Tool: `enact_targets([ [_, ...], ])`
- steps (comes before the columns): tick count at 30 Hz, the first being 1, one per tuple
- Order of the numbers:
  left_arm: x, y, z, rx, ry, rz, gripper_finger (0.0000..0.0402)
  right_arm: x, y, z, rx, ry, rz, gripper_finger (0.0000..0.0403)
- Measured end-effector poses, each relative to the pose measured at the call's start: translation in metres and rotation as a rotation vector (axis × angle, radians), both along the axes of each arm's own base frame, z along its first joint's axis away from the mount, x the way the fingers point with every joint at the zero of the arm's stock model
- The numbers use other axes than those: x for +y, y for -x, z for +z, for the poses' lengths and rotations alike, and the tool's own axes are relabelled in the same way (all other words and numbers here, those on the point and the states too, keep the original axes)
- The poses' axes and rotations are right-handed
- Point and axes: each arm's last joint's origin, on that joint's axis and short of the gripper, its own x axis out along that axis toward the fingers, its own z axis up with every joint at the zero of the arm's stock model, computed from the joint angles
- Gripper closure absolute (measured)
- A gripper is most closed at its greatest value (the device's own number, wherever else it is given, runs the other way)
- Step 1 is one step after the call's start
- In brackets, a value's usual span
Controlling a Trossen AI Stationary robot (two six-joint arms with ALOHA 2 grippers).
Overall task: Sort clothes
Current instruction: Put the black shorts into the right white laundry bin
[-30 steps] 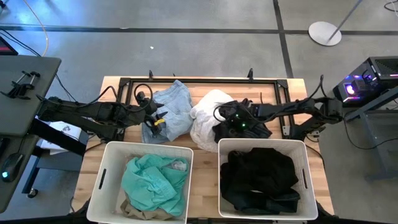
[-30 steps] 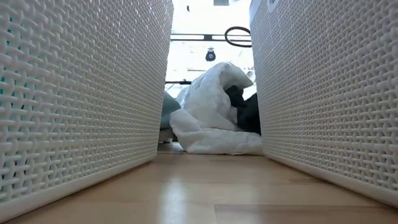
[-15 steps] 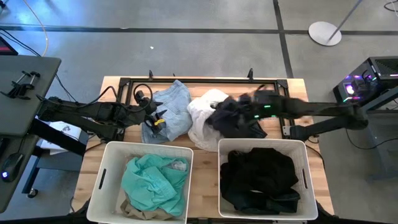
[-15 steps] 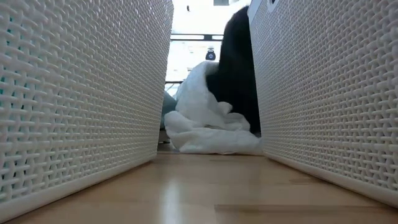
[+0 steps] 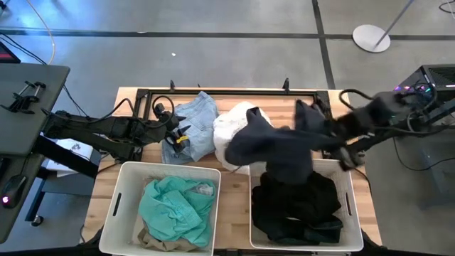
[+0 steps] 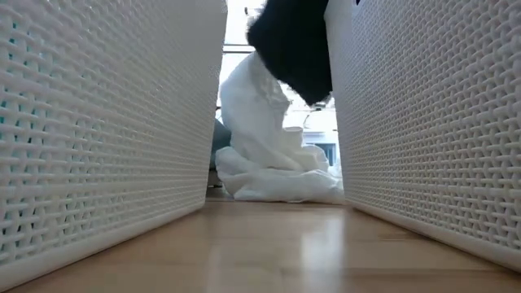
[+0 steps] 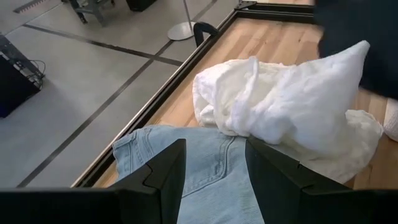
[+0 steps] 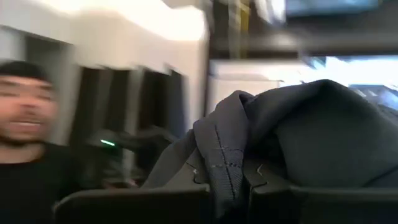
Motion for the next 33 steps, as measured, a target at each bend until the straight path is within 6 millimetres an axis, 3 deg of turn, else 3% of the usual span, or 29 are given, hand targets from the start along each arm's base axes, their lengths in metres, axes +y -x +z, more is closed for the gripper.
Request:
enact_targets([
  [5,0.0,0.0,0.0,0.005,-0.006,-0.004,0.0243,0.023,0.018,0.031,-0.124,0.086,0.134,0.0401],
  [9,0.0,0.0,0.0,0.006,-0.006,-0.004,0.0243,0.036,0.036,0.054,-0.247,0.148,0.089,0.0402],
  [13,0.0,0.0,-0.001,0.011,-0.004,-0.007,0.0243,0.046,0.049,0.064,-0.156,0.176,0.049,0.0402],
  [17,0.0,0.0,-0.001,0.013,-0.004,-0.006,0.0243,0.058,0.057,0.062,0.003,0.211,-0.062,0.0402],
  [22,0.0,0.0,-0.001,0.013,-0.003,-0.006,0.0243,0.069,0.061,0.045,0.232,0.217,-0.46,0.0402],
  [24,0.0,0.0,-0.001,0.013,-0.003,-0.006,0.0243,0.073,0.07,0.039,0.286,0.183,-0.534,0.0402],
  [33,0.0,0.001,-0.002,0.017,0.008,0.001,0.0243,0.095,0.124,0.024,0.431,-0.209,-0.28,0.0402],
])
